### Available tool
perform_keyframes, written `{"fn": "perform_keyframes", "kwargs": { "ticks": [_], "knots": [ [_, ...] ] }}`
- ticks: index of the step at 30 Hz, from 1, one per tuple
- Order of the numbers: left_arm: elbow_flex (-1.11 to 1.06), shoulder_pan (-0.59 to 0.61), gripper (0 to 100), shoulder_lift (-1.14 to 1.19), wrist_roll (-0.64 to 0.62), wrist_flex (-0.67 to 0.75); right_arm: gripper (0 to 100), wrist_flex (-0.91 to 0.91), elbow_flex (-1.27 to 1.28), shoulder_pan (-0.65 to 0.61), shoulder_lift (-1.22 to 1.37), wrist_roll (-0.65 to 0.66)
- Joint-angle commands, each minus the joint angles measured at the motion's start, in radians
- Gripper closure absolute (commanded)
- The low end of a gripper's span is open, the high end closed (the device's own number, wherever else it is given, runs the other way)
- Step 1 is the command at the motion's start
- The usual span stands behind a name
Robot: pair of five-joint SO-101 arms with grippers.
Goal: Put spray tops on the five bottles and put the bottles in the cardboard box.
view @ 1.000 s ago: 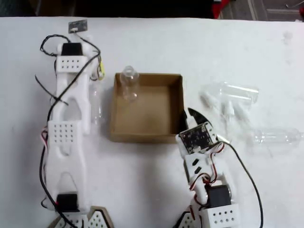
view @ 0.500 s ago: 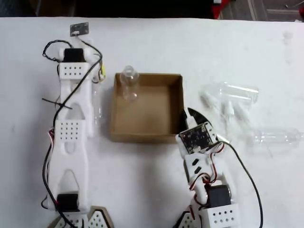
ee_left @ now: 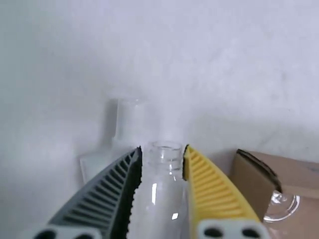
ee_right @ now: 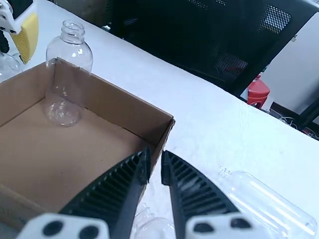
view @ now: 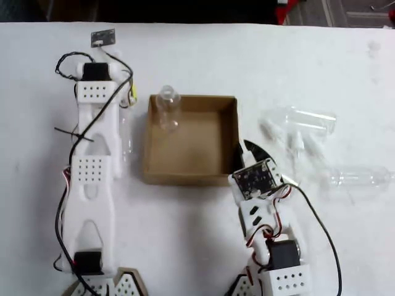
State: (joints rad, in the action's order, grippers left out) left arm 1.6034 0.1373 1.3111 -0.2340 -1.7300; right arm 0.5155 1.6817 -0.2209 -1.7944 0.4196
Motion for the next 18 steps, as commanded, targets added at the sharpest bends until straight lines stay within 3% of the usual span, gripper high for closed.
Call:
{"fn": "perform_keyframes", "kwargs": {
  "ticks": [1,9,14,18],
  "knots": [
    [-0.044,-0.031,87,-0.025,-0.005,0.009,97.3,-0.027,0.009,0.008,-0.004,0.011],
    [-0.037,-0.021,87,-0.027,-0.012,0.008,97.4,-0.027,0.009,0.01,-0.005,0.011],
    [-0.037,-0.024,98,-0.027,-0.008,0.008,97.4,-0.027,0.009,0.01,-0.005,0.011],
    [-0.037,-0.025,97,-0.027,-0.011,0.008,97.4,-0.027,0.009,0.01,-0.005,0.011]
  ]
}}
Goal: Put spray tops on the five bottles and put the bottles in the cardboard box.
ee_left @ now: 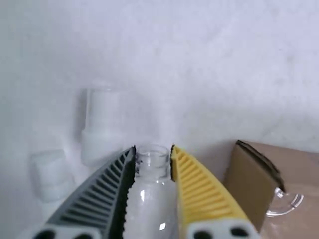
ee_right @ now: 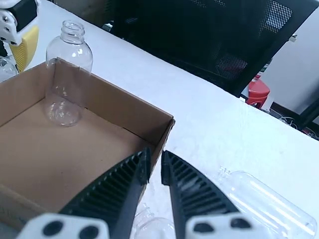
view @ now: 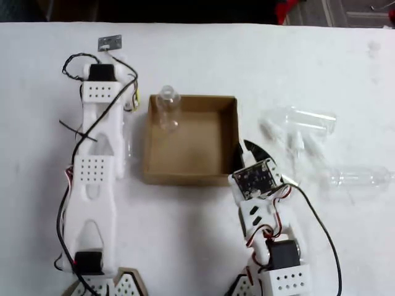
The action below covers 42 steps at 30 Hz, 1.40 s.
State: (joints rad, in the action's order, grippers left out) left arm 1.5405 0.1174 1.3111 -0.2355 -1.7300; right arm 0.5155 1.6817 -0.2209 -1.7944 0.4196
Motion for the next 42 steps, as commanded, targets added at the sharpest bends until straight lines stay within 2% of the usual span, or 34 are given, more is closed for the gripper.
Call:
{"fn": "perform_keyframes", "kwargs": {
  "ticks": [1,6,10,22,27,34,37,42],
  "knots": [
    [0.026,-0.005,97,-0.027,-0.009,0.008,97.4,-0.027,0.009,0.01,-0.005,0.011],
    [0.028,-0.007,98,-0.028,-0.006,-0.014,97.4,-0.027,0.009,0.01,-0.005,0.011],
    [0.135,-0.038,98,-0.084,-0.005,-0.06,97.4,-0.027,0.009,0.01,-0.005,0.011],
    [0.041,-0.074,98,-0.443,-0.005,-0.063,97.4,-0.027,0.009,0.01,-0.005,0.012],
    [-0.213,-0.101,98,-0.722,-0.005,-0.063,97.4,-0.027,0.009,0.01,-0.005,0.012],
    [-0.81,-0.252,98,-1.242,-0.003,-0.046,97.4,-0.027,0.009,0.012,-0.007,0.012],
    [-1.002,-0.297,98,-1.426,-0.006,0.043,97.4,-0.027,0.009,0.012,-0.007,0.012],
    [-1.29,-0.303,98,-1.672,-0.011,0.238,97.4,-0.027,0.009,0.012,-0.007,0.012]
  ]
}}
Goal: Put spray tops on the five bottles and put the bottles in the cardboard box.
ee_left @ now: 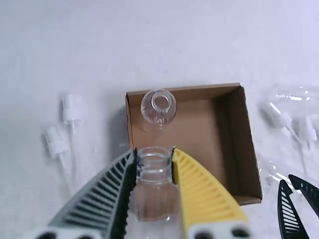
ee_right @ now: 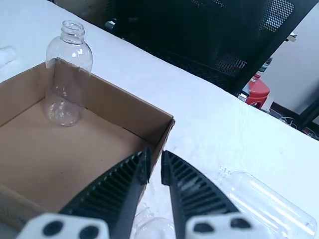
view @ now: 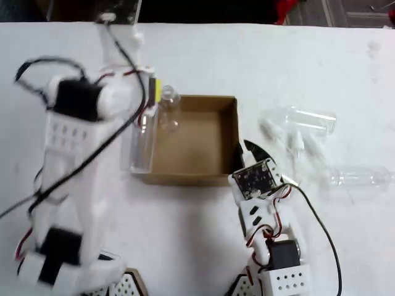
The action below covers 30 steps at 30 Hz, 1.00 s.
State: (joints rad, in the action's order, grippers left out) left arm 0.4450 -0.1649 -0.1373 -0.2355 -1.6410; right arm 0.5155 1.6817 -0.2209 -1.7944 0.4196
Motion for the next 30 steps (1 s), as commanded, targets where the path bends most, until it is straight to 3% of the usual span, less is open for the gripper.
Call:
{"fn": "perform_keyframes", "kwargs": {
  "ticks": [1,10,19,25,30],
  "knots": [
    [-0.255,-0.021,98,-0.269,-0.011,0.181,97.4,-0.027,0.009,0.012,-0.007,0.012],
    [-0.789,-0.021,98,-0.662,-0.011,0.551,97.4,-0.027,0.009,0.012,-0.007,0.012],
    [-1.343,-0.021,98,-0.932,-0.012,1.192,97.4,-0.027,0.009,0.012,-0.007,0.012],
    [-1.697,-0.021,98,-0.958,-0.005,1.679,97.4,-0.027,0.009,0.012,-0.005,0.012],
    [-1.903,-0.022,98,-0.958,-0.003,1.947,97.4,-0.027,0.009,0.012,-0.005,0.012]
  ]
}}
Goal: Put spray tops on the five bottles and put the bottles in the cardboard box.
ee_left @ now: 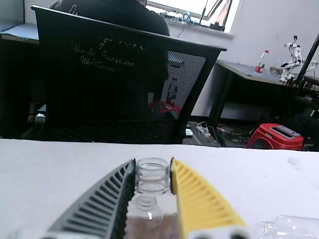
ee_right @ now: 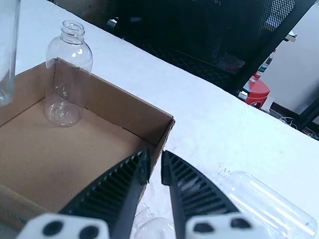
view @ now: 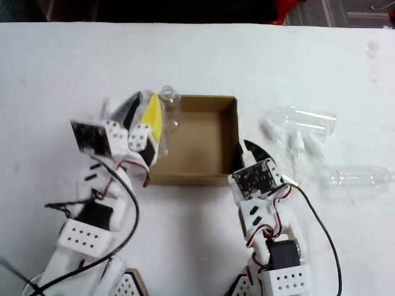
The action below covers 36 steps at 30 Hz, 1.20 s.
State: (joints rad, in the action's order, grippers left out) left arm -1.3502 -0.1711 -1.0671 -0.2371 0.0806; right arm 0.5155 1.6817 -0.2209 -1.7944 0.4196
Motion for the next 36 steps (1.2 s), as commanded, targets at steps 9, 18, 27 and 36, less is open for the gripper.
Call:
{"fn": "perform_keyframes", "kwargs": {
  "ticks": [9,18,27,36],
  "knots": [
    [-0.109,-0.079,98,-0.004,0.029,0.273,97.3,-0.027,0.009,0.01,-0.004,0.012],
    [-0.147,-0.081,98,0.351,0.104,0.614,97.2,-0.027,0.009,0.01,-0.004,0.012],
    [-0.132,-0.082,98,0.676,0.107,0.89,97.2,-0.027,0.009,0.01,-0.004,0.012],
    [-0.219,-0.137,98,0.73,0.112,1.048,97.3,-0.027,0.009,0.01,-0.004,0.012]
  ]
}}
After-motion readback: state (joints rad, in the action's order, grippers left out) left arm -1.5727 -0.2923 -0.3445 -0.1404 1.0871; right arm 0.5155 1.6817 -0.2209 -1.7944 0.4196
